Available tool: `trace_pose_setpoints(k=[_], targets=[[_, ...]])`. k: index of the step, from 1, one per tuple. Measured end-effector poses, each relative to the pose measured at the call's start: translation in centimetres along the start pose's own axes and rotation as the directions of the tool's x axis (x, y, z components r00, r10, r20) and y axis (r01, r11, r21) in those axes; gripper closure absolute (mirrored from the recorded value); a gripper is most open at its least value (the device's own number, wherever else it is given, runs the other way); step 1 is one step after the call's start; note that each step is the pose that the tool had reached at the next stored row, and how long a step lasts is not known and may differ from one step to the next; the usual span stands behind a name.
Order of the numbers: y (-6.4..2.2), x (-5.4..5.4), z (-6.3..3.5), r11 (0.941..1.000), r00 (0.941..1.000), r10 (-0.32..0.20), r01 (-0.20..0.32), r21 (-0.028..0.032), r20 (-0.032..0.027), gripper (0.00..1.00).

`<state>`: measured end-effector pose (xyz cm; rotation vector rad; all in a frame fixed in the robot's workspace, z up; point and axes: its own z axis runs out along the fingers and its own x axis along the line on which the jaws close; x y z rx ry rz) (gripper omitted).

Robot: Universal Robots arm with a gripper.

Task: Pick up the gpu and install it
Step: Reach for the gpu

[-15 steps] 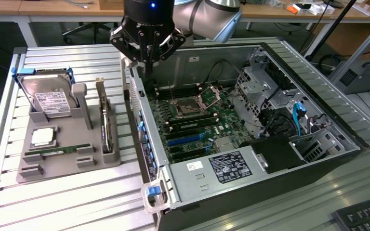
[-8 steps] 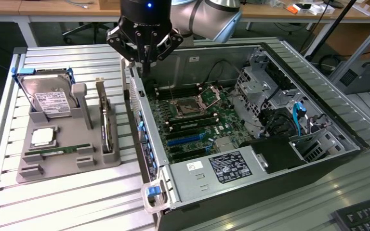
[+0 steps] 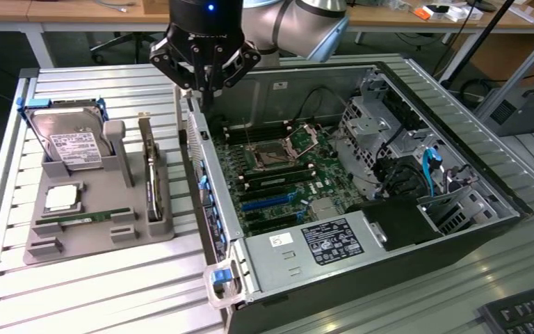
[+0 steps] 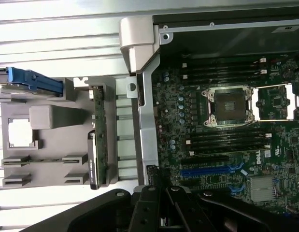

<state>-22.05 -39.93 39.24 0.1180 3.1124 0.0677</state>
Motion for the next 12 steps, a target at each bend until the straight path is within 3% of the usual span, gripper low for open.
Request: trace_pose_setpoints(k=[12], targets=[[-0.05,0.68,-0.02,1.0,1.0,0.0,0.0,0.0001,-0.0001,0.89]])
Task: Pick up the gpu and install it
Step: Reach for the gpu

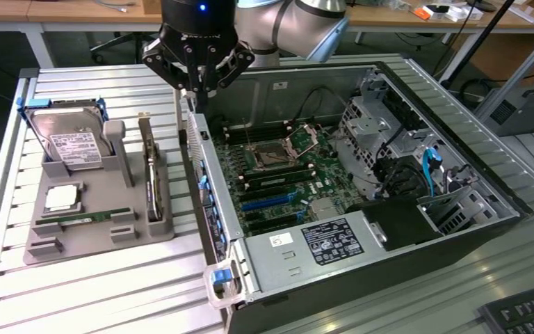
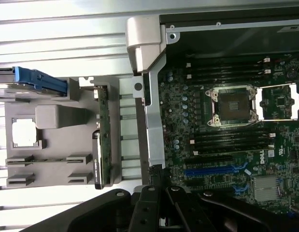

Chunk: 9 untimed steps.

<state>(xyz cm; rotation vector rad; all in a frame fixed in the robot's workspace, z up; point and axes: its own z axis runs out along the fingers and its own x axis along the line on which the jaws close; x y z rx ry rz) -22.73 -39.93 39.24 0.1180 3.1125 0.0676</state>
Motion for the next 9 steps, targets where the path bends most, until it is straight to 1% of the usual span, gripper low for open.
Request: trace_pose_setpoints(k=[9], targets=[[-0.05,0.64,-0.01,1.0,1.0,0.0,0.0,0.0,0.0,0.89]])
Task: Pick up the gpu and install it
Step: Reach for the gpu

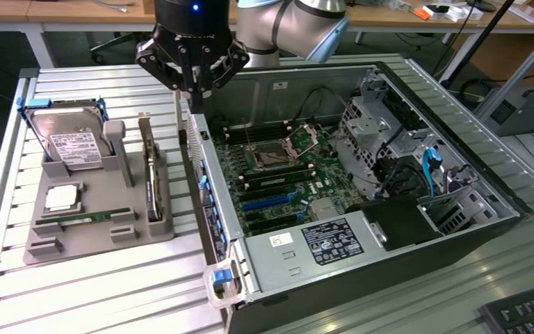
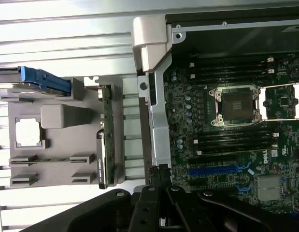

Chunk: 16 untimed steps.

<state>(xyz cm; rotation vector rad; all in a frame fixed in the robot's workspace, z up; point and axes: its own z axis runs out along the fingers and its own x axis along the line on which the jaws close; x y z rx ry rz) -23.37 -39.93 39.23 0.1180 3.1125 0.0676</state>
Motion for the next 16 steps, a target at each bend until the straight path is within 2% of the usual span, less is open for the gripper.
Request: trace_pose_setpoints(k=[16], targets=[[-0.06,0.74,-0.01,1.0,1.0,0.0,0.0,0.0,0.0,0.89]])
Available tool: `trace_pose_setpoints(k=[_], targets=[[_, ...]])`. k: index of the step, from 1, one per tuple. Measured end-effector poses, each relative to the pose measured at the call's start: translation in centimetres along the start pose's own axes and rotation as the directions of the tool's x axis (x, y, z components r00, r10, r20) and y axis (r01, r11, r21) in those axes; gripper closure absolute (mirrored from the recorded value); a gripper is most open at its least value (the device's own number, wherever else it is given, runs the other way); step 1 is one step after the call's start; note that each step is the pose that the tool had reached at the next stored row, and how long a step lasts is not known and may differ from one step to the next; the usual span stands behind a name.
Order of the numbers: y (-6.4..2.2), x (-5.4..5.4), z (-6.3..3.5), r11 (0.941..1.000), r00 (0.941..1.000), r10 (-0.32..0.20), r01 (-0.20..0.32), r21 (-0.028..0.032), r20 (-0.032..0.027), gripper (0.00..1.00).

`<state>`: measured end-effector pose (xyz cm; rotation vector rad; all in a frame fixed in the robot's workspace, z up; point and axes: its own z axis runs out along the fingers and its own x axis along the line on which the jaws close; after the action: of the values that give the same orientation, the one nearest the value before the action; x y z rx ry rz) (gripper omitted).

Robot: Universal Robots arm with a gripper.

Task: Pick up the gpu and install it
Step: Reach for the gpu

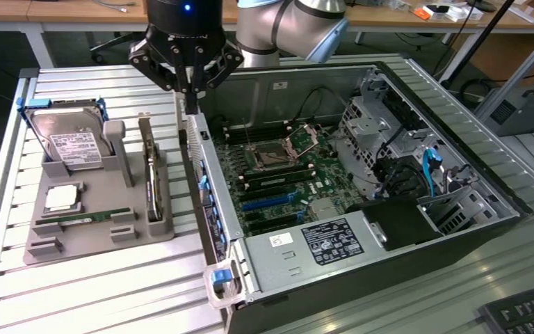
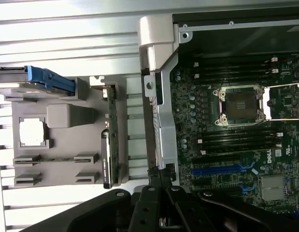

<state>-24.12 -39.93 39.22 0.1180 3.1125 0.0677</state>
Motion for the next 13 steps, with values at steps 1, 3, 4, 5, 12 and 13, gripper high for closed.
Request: trace_pose_setpoints(k=[1,3,4,5,12,13], targets=[[-0.01,0.06,0.0,1.0,1.0,0.0,0.0,0.0,0.0,0.89],[-0.01,0.17,0.0,1.0,1.0,0.0,0.0,0.0,0.0,0.89],[-0.02,0.22,0.0,1.0,1.0,0.0,0.0,0.0,0.0,0.89],[-0.02,0.27,-0.01,1.0,1.0,0.0,0.0,0.0001,-0.0001,0.89],[-0.04,0.59,-0.02,1.0,1.0,0.0,0.0,0.0001,-0.0001,0.89],[-0.05,0.66,-0.01,1.0,1.0,0.0,0.0,0.0,0.0,0.89]])
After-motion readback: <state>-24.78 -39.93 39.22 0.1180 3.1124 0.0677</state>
